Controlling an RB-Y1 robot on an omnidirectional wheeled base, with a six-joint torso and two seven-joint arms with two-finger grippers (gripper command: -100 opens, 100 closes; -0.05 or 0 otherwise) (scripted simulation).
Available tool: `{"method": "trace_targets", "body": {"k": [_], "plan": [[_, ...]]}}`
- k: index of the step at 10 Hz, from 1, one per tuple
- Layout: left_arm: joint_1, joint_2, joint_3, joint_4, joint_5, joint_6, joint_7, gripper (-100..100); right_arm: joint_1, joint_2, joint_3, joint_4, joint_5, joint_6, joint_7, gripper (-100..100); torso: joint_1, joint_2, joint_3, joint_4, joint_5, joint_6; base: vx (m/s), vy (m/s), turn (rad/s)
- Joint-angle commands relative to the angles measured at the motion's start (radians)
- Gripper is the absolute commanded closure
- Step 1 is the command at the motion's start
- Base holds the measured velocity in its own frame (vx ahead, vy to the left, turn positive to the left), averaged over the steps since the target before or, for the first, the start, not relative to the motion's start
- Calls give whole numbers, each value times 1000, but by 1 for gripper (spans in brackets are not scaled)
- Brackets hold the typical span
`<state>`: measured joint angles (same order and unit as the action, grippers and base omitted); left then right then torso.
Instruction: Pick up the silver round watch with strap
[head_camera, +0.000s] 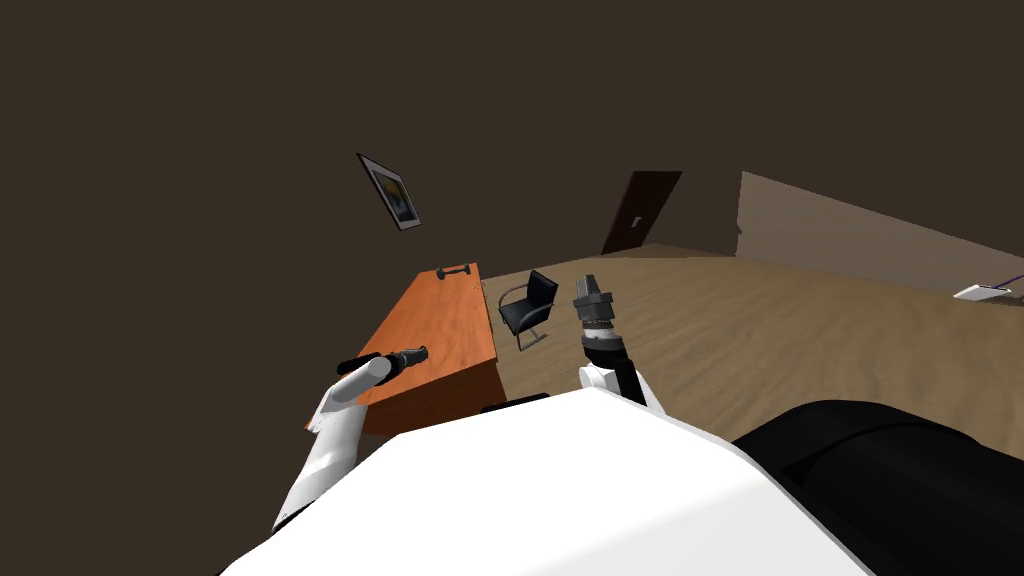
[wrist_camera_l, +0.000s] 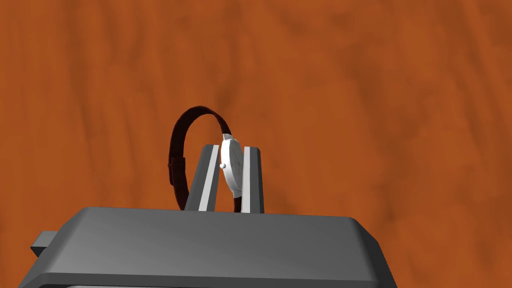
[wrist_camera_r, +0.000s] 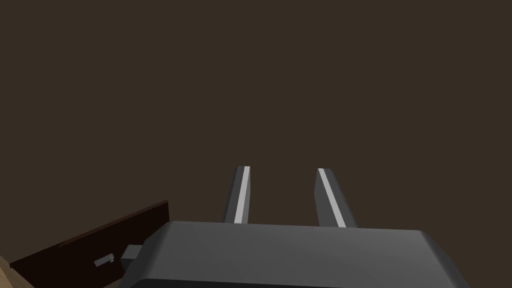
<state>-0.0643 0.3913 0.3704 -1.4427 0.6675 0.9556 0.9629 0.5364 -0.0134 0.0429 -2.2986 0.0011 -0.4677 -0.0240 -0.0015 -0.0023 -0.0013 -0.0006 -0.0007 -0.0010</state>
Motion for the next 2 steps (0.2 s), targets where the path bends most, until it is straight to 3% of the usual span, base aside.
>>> {"method": "trace_targets", "body": {"k": [1,2], "plan": [[0,0,0,0,0,0,0,100,0,0,0,0,0,0,0,0,0,0,0,0,0,0,26,-18,41],[2,0,0,-4,1,4,1,0,0,0,0,0,0,0,0,0,1,1,0,0,0,1,0,0,0]]}}
